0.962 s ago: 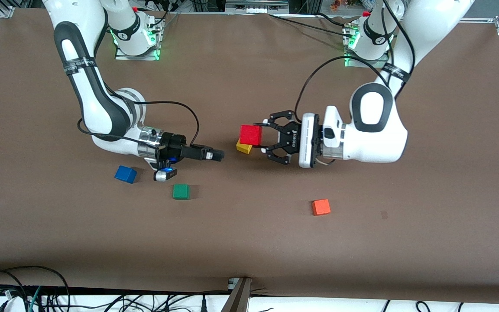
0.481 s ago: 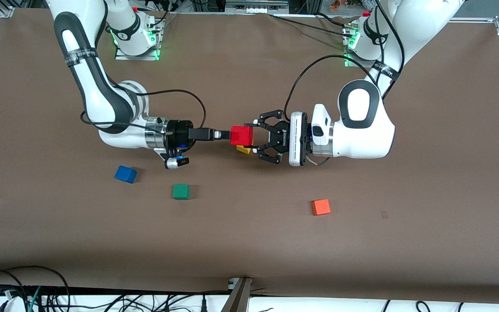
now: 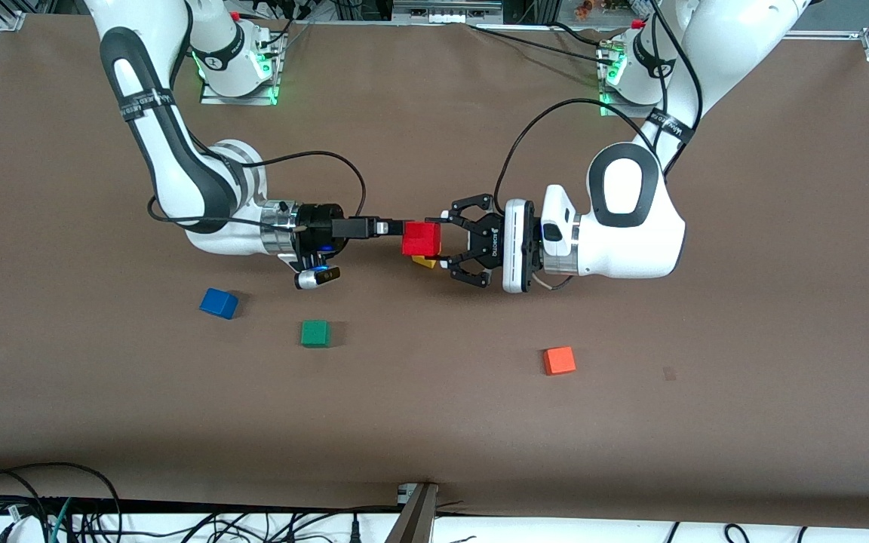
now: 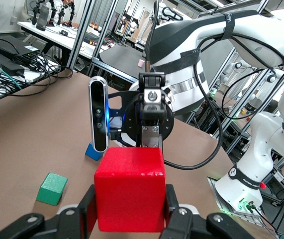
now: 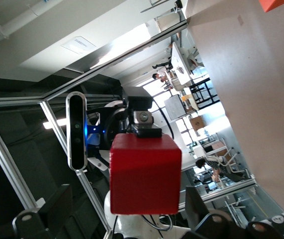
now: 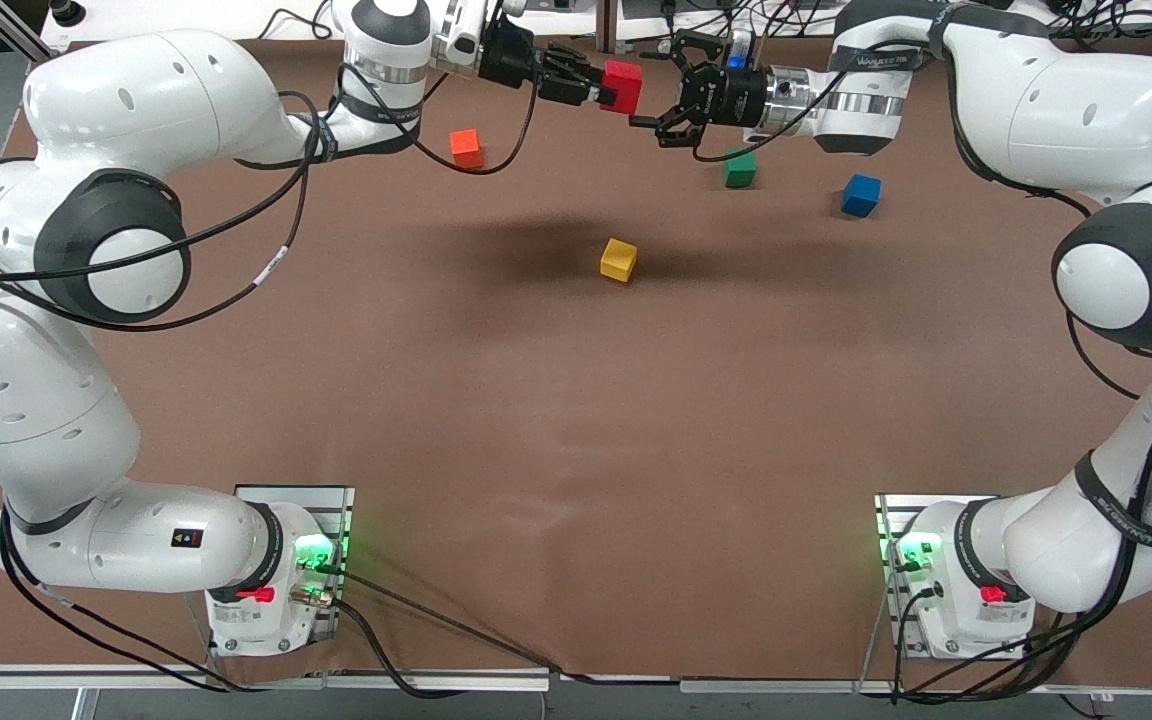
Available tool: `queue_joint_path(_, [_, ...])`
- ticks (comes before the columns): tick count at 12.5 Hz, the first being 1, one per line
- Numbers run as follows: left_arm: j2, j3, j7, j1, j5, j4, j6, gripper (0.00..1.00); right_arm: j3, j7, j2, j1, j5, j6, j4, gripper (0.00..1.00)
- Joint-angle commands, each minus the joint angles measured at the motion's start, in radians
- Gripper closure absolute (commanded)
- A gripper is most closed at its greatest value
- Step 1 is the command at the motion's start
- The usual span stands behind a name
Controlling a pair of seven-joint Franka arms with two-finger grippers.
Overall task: Pass red block to right arm, stack on blue
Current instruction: 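Grasp the red cube with the right gripper while the left gripper releases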
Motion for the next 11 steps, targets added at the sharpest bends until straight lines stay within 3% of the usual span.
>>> queue_joint_path(1, [0.020, -0.001, -0.003, -0.017, -0.031, 0.038, 0.011, 1.00, 0.002, -0.027, 0.005, 0.023, 0.078, 0.002, -0.004, 0.00])
queue_joint_path(2, [0.024, -0.001, -0.003, -0.017, -0.031, 0.044, 0.011, 1.00, 0.002, -0.027, 0.007, 0.037, 0.080, 0.005, -0.006, 0.00])
queue_joint_path(3, [0.027, -0.001, -0.003, -0.017, -0.031, 0.044, 0.011, 1.00, 0.002, -0.027, 0.016, 0.041, 0.078, 0.009, -0.007, 0.10])
queue_joint_path(4, [0.027, -0.001, -0.004, -0.018, -0.031, 0.045, 0.011, 1.00, 0.002, -0.027, 0.019, 0.041, 0.078, 0.009, -0.010, 0.41])
queue_joint_path(5, [0.027, -0.001, -0.004, -0.018, -0.031, 0.045, 0.011, 1.00, 0.000, -0.025, 0.019, 0.038, 0.078, 0.009, -0.010, 0.63])
queue_joint_path(8, [0.027, -0.001, -0.016, -0.018, -0.031, 0.045, 0.011, 1.00, -0.005, -0.025, 0.019, 0.029, 0.080, 0.009, -0.004, 0.80])
queue_joint_path(11, [0.024, -0.001, -0.071, -0.018, -0.031, 0.047, 0.011, 1.00, -0.006, -0.027, 0.013, 0.023, 0.078, 0.007, -0.006, 0.83])
